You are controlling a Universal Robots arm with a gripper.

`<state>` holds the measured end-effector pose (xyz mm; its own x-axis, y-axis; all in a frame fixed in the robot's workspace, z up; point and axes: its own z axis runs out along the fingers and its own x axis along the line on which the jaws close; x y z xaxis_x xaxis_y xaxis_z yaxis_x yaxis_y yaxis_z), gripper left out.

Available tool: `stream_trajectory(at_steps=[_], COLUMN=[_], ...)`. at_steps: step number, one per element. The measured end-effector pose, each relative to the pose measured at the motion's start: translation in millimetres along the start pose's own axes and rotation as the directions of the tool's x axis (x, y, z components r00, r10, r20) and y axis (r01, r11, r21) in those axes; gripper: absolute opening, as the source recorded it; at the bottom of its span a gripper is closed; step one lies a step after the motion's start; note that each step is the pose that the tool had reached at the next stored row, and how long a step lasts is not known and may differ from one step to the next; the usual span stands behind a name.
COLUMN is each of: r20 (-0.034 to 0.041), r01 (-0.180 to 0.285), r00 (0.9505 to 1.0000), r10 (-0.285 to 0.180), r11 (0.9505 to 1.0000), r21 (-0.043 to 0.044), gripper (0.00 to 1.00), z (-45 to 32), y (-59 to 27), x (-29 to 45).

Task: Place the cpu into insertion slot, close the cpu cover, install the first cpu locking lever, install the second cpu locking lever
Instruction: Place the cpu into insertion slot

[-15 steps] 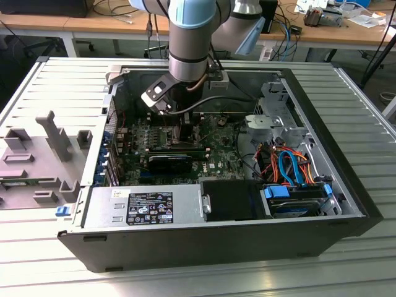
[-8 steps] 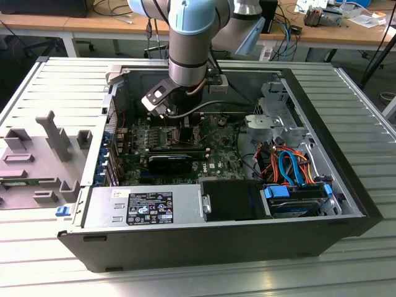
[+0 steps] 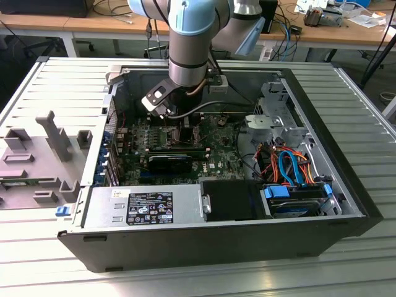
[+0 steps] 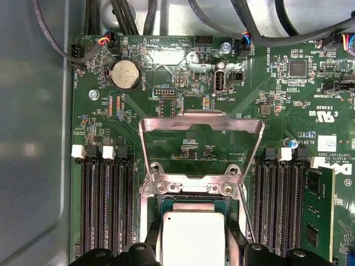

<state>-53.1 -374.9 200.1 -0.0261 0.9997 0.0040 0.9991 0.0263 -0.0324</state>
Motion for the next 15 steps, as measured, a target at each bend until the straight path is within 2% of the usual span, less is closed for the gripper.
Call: stream_trajectory(at_steps=[5,6,7,12,15], r20=[-0.0004,-0.0003,-0.0003,0.0,-0.0042], r01=[0.0,0.0,0.0,0.0,0.0], r00=[1.0,1.0,1.0,1.0,1.0], r10=[0.0,0.0,0.0,0.0,0.0], r11=[1.0,1.0,1.0,1.0,1.0], r21=[-0.0003,-0.0002,-0.0002,0.0,-0.0001], gripper=[0.55,0.56,0.62,0.62,0.62], z=[0.2,0.2,0.2,0.2,-3.0], y=[0.1,0.1,0.1,0.0,-0.1], x=[0.1,0.1,0.1,0.0,0.0])
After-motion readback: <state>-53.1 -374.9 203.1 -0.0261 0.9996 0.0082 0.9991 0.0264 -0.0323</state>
